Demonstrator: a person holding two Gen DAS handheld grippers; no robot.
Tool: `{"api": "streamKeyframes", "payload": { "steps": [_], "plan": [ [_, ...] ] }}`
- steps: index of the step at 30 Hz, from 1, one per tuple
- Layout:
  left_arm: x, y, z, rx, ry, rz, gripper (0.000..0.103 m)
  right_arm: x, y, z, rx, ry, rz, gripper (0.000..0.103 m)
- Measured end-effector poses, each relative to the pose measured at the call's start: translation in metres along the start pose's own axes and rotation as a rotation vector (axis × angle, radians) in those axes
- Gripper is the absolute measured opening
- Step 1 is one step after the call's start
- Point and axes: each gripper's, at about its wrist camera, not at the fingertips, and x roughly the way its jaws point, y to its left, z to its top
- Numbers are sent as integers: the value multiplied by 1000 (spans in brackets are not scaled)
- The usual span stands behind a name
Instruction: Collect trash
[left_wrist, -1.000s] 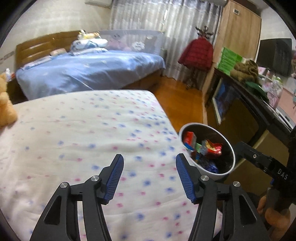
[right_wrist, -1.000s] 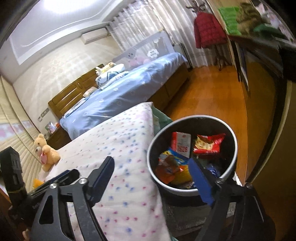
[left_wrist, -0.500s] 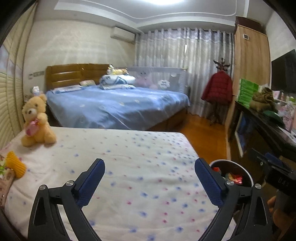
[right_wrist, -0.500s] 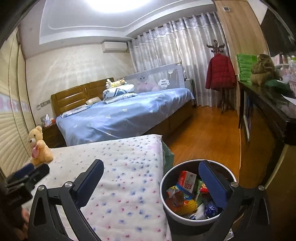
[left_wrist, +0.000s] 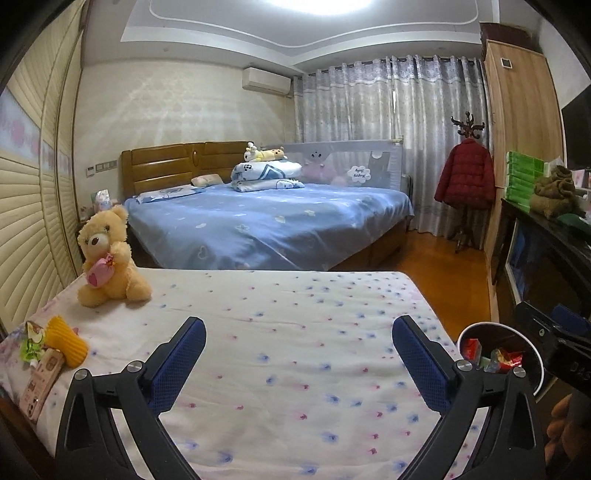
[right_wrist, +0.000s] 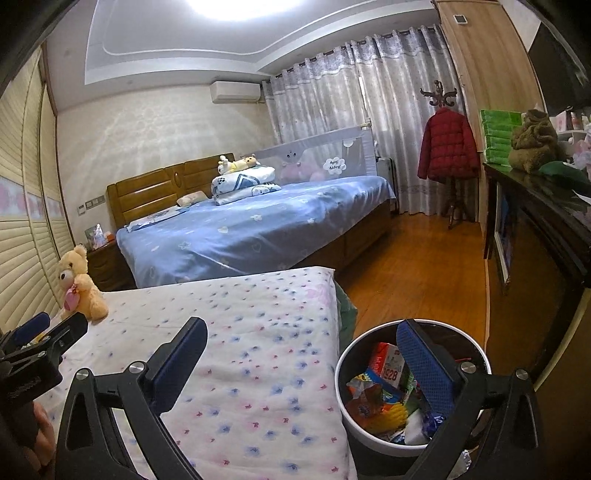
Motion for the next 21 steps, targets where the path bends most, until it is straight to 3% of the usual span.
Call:
{"api": "streamKeyframes", "payload": {
  "steps": [21],
  "plan": [
    [7,7,5,4,7,-10,102,0,-1,0,0,2,6,103]
  ]
}}
